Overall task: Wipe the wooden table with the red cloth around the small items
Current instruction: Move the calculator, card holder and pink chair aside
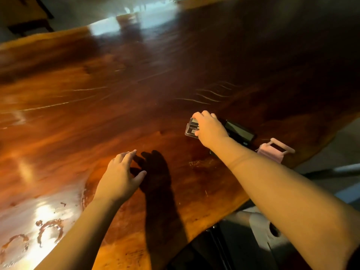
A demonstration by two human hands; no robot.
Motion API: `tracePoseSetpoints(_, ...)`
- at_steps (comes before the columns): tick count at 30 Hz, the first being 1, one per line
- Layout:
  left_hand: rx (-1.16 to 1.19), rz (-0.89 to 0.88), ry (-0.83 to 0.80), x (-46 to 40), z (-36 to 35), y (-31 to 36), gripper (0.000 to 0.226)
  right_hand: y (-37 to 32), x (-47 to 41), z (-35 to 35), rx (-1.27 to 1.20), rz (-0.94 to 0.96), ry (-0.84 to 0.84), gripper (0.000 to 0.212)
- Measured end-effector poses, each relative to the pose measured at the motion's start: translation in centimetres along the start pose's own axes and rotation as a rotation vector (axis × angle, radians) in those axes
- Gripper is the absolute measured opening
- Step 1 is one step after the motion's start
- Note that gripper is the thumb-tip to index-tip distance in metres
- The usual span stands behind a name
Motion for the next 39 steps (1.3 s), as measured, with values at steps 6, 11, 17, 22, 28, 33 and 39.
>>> tracePoseSetpoints(6,-0.008,0.014,0.006,0.4,-0.5,0.8,0.077,1.4,-0.9,-0.9,0.020,0.002,-0.037,0.057)
tracePoseSetpoints(11,0.008,0.016,0.024,0.7,-0.3,1.0,0.076,1.7,-1.3,-1.2,0.025,0.006,-0.079,0.059)
tracePoseSetpoints(17,0.039,0.025,0.038,1.5,0.6,1.1,0.074,1.5,-1.1,-0.8,0.056,0.024,-0.126,0.073)
tracePoseSetpoints(22,0.063,0.021,0.037,2.6,2.2,0.8,0.073,-0.4,1.7,1.6,-0.040,0.034,-0.090,0.084)
tracePoseSetpoints(28,0.113,-0.085,-0.014,5.2,6.3,0.2,0.074,-4.9,10.9,6.5,-0.308,0.038,0.073,0.076)
tracePoseSetpoints(33,0.129,-0.250,-0.047,8.0,9.7,1.4,0.078,-8.2,19.5,10.8,-0.371,-0.013,0.162,0.072)
tracePoseSetpoints(39,0.185,-0.495,-0.063,10.7,12.1,5.0,0.072,-9.7,27.9,15.0,-0.384,-0.133,0.276,0.067)
Point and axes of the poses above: each hand's wrist, its own x-axis away from the middle knuckle, its own z-axis out of the back of the hand, y = z × x, the point moved 2 cm from there along -x, towards the middle knuckle, and after that the axes turned 6 degrees about y, right-handed, at the moved point
